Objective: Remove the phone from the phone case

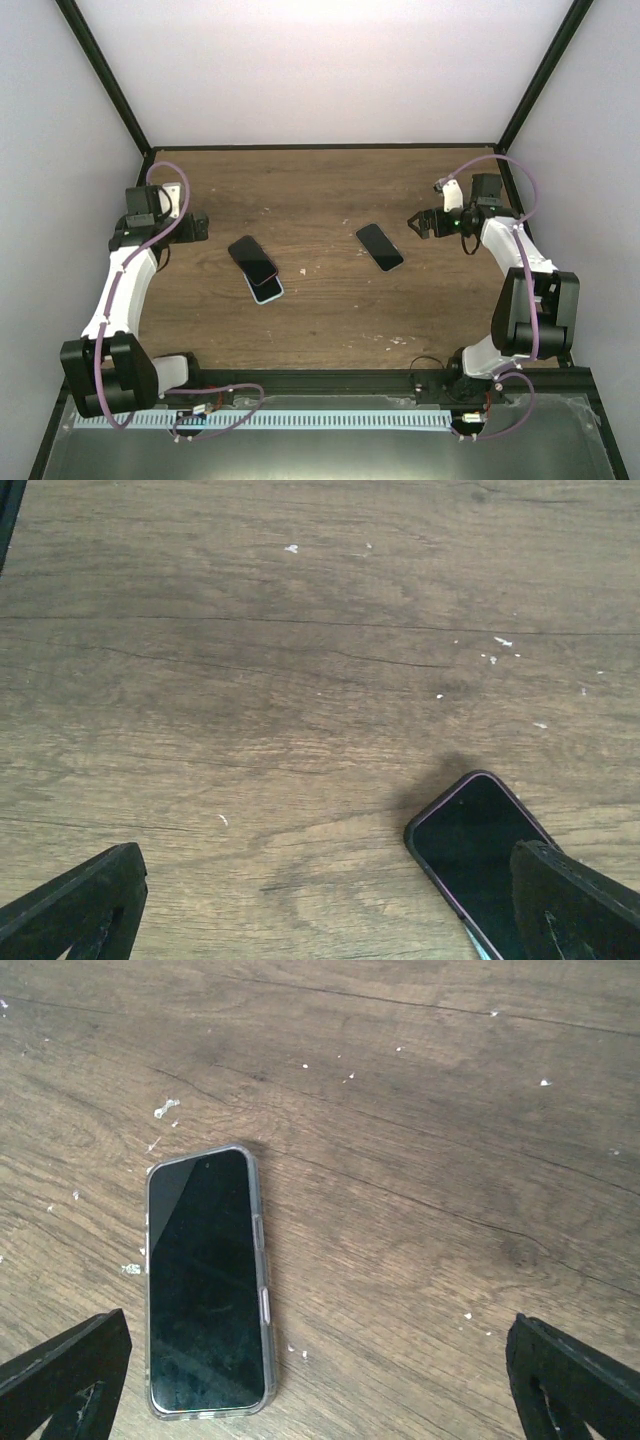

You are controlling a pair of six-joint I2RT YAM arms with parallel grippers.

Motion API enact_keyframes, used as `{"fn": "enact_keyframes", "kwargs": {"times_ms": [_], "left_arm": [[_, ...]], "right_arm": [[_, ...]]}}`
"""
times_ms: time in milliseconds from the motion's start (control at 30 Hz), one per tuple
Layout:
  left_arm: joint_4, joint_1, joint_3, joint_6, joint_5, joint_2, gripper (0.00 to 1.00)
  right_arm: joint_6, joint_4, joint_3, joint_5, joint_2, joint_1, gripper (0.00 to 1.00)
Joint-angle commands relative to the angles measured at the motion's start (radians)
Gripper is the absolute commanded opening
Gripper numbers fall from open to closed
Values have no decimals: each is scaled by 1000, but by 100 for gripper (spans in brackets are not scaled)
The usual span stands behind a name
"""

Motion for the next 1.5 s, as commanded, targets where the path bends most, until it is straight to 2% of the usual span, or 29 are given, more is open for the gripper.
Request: {"fn": "enact_keyframes", "kwargs": {"times_ms": [0, 133, 333, 633, 900, 1267, 1467], "left_arm": [[-46, -12, 60, -6, -77, 37, 100], [-58, -14, 84, -6, -95, 69, 100], [-42, -17, 105, 12, -41, 85, 100], [-15, -58, 114, 9, -73, 98, 100], [13, -67, 81, 4, -76, 80, 100], [70, -72, 52, -2, -80, 64, 100], [97, -73, 50, 10, -57, 82, 100]], "right_arm": [[25, -27, 32, 16, 23, 40, 100], [30, -31, 32, 28, 29, 62, 100], [32, -56, 53, 112, 49, 127, 100], [73, -140, 134, 259, 185, 296, 100], [124, -173, 191, 345, 308, 394, 100], [171, -169, 186, 468, 400, 447, 100], [170, -161, 148, 492, 435, 453, 84]]}}
